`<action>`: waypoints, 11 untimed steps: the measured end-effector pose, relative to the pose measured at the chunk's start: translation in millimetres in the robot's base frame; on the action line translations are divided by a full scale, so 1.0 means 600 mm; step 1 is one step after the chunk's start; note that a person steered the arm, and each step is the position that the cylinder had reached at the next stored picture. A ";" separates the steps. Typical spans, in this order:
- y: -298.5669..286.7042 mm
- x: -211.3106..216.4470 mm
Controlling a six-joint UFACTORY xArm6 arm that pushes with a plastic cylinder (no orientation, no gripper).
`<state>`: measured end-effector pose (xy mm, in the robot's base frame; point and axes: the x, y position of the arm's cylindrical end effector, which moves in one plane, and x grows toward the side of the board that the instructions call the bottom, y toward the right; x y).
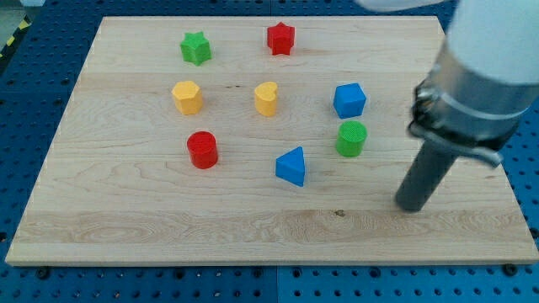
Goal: Point at red star
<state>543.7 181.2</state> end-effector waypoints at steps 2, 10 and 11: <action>0.041 -0.238; -0.326 -0.542; -0.298 -0.517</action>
